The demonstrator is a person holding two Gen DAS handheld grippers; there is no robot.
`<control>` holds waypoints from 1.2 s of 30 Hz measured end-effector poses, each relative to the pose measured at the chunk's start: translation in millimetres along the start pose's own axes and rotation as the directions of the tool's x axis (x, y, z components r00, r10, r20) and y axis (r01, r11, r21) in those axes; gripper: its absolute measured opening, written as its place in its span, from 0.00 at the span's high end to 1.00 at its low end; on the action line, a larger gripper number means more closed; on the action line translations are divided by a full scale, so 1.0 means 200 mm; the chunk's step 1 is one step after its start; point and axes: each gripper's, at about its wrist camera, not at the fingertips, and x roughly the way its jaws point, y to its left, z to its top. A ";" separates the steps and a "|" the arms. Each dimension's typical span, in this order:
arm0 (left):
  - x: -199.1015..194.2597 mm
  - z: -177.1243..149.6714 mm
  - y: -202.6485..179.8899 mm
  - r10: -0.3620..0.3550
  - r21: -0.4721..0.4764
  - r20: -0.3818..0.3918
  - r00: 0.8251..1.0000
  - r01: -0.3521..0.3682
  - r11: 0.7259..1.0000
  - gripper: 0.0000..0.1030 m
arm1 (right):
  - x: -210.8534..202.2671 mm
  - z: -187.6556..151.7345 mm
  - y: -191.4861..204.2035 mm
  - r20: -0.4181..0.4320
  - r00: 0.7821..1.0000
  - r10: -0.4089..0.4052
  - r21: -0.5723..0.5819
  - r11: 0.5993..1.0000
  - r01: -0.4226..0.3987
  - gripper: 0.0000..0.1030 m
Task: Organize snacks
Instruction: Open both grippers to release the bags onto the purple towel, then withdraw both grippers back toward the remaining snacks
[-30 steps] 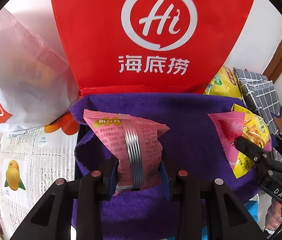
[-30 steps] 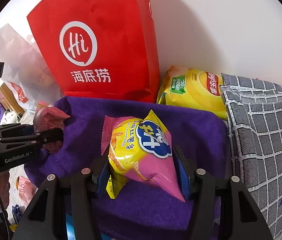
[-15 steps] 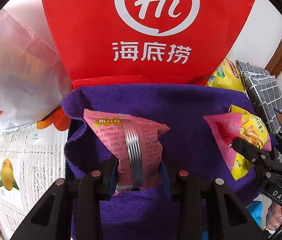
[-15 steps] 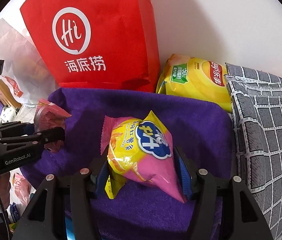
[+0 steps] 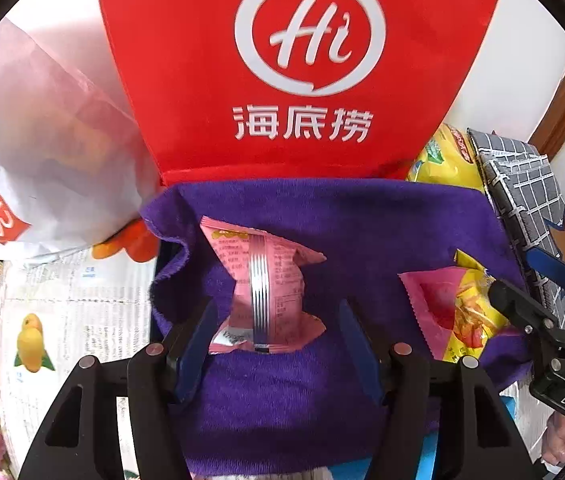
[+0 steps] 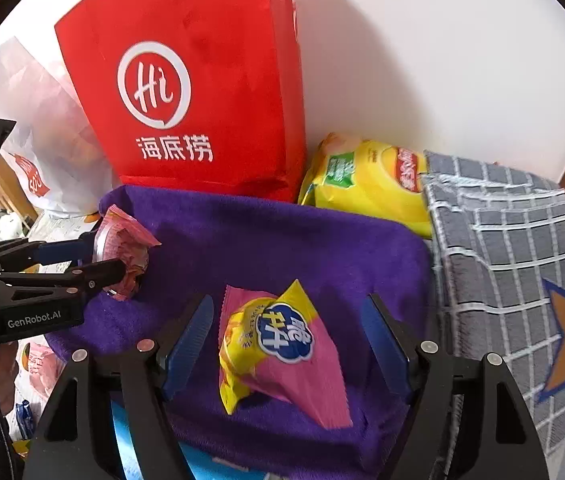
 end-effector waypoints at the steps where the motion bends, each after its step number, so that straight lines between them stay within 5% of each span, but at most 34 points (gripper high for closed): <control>1: -0.02 0.00 0.00 0.010 0.000 0.004 1.000 -0.010 1.000 0.40 | -0.02 0.00 0.00 0.002 1.000 -0.007 -0.002 1.000 0.007 0.25; 11: -0.28 -0.13 0.03 0.109 -0.020 0.073 0.991 -0.108 0.994 0.34 | -0.32 -0.08 0.07 0.060 0.989 -0.136 0.038 0.990 0.134 0.12; 25: -0.70 -0.48 0.12 0.096 -0.053 0.166 0.981 -0.088 0.995 0.34 | -0.69 -0.38 0.21 0.119 0.981 -0.156 0.045 0.987 0.151 0.12; 36: -0.77 -0.75 0.17 0.081 -0.087 0.127 0.989 -0.070 0.994 0.35 | -0.80 -0.63 0.17 0.083 0.991 -0.108 0.126 0.987 0.097 0.12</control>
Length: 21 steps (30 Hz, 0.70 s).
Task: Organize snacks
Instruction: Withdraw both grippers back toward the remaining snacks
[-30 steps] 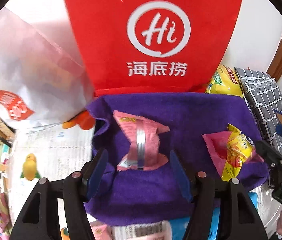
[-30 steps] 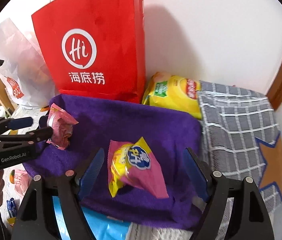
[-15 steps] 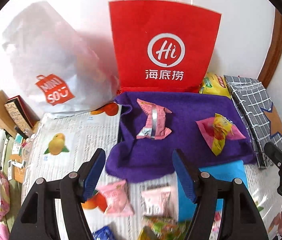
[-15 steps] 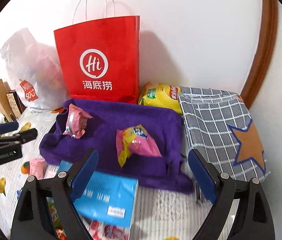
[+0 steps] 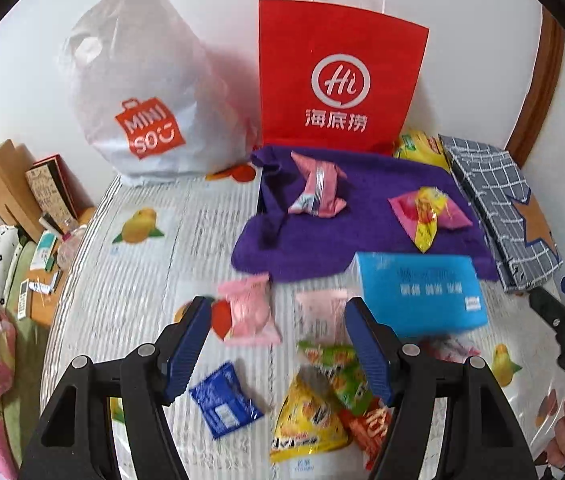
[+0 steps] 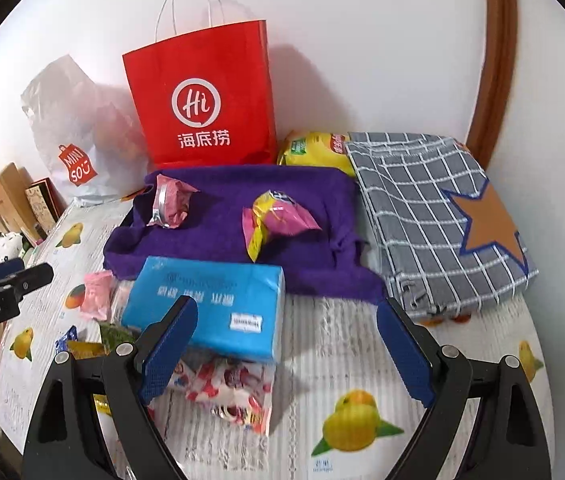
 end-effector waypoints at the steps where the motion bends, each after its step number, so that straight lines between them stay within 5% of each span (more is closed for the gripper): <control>1: -0.01 -0.03 0.00 0.002 0.000 0.001 1.000 -0.002 1.000 0.35 | -0.01 -0.02 0.00 0.003 1.000 0.009 0.005 1.000 -0.009 0.12; 21: 0.06 -0.23 0.06 0.040 -0.049 -0.034 0.999 -0.042 0.998 0.34 | 0.07 -0.24 0.04 -0.030 0.999 0.039 -0.062 0.997 -0.041 0.13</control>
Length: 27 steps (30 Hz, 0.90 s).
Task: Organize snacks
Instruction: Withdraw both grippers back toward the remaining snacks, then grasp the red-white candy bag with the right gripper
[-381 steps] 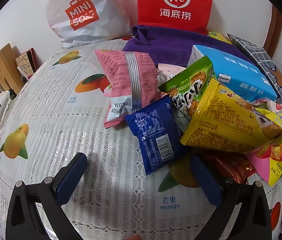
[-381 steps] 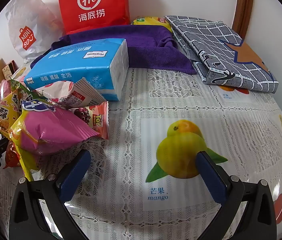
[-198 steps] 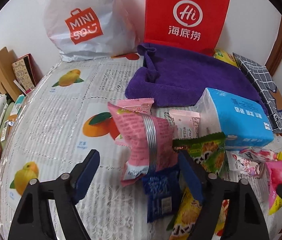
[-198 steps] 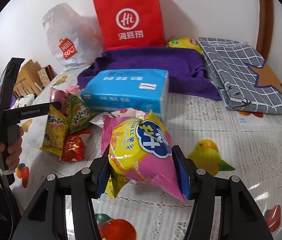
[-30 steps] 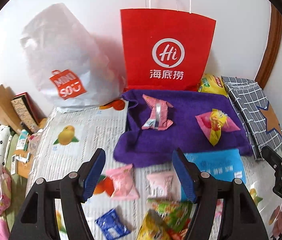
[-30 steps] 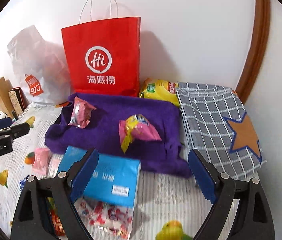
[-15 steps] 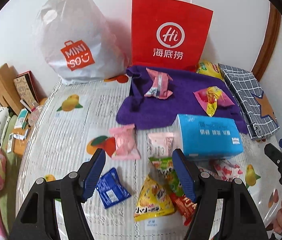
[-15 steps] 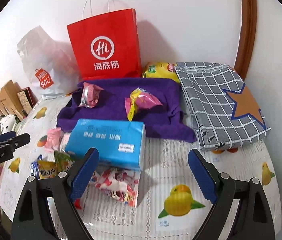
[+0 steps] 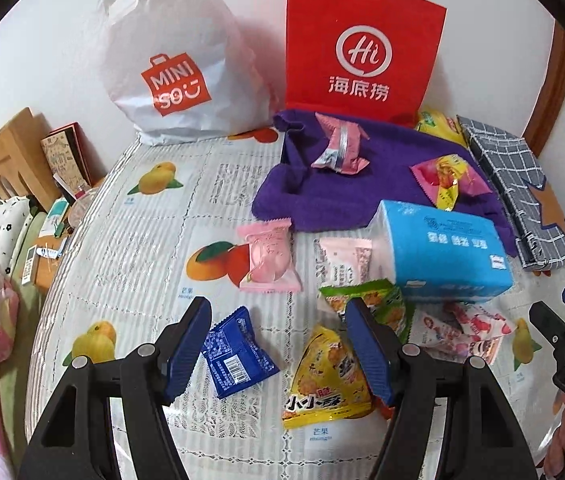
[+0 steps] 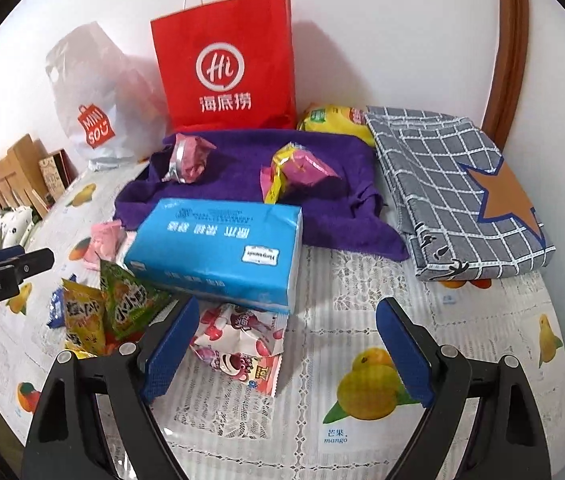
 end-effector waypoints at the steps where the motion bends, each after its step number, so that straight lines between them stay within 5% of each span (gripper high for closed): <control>1: 0.01 -0.01 0.01 -0.001 0.000 -0.005 1.000 0.001 1.000 0.34 | 0.01 0.00 0.00 -0.006 1.000 0.004 0.000 1.000 -0.004 0.13; 27: 0.17 -0.02 0.10 -0.051 -0.012 -0.057 0.997 0.050 0.999 0.34 | 0.30 -0.10 0.21 -0.132 0.991 0.036 -0.156 0.986 -0.056 0.13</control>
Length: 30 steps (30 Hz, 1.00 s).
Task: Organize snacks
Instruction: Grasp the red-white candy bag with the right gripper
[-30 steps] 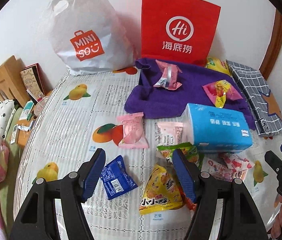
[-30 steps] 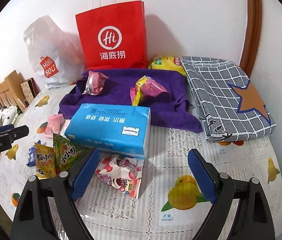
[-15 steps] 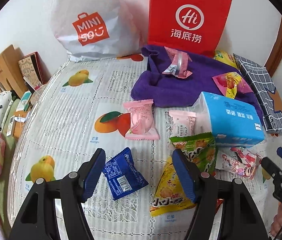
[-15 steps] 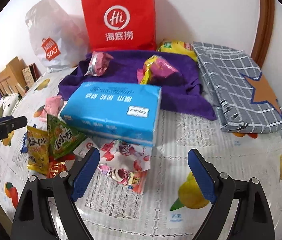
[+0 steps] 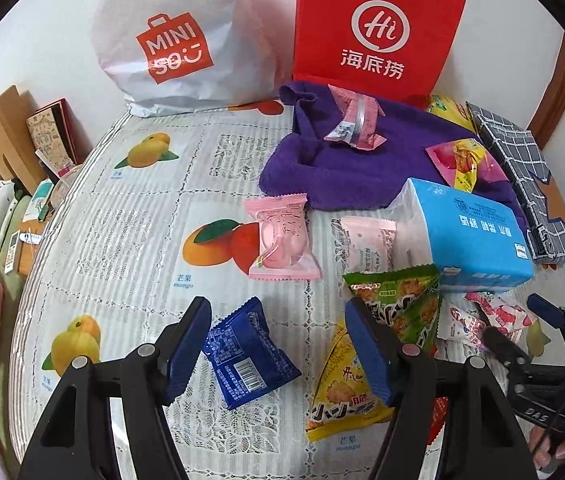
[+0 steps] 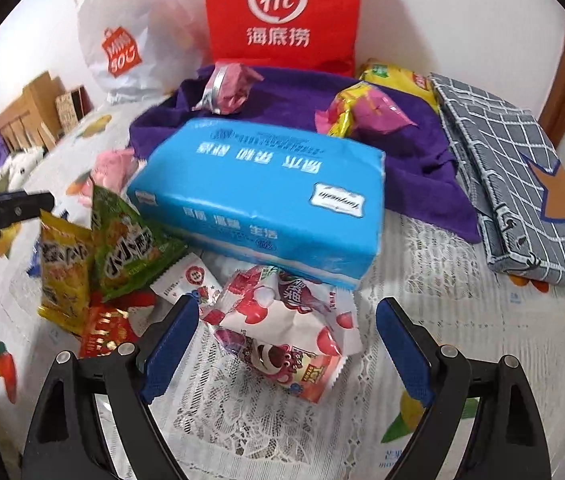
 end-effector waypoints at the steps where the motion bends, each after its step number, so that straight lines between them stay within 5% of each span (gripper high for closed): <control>1: 0.00 0.00 0.00 0.001 0.003 -0.001 1.000 -0.001 1.000 0.34 | 0.01 0.00 0.01 -0.003 1.000 -0.001 -0.012 1.000 0.001 0.13; 9: -0.01 -0.01 -0.01 0.012 0.015 -0.001 1.000 -0.012 1.000 0.34 | 0.02 0.01 -0.02 -0.016 0.999 0.046 0.010 0.999 -0.046 0.39; 14: -0.04 -0.02 -0.01 0.011 0.015 0.010 1.000 -0.011 1.000 0.34 | -0.05 -0.01 -0.02 -0.011 0.998 0.060 0.007 0.998 -0.060 0.65; 30: -0.03 -0.08 0.08 0.023 -0.035 -0.016 1.000 -0.024 0.999 0.35 | -0.16 -0.16 -0.26 -0.001 1.000 0.019 0.161 0.987 -0.019 0.66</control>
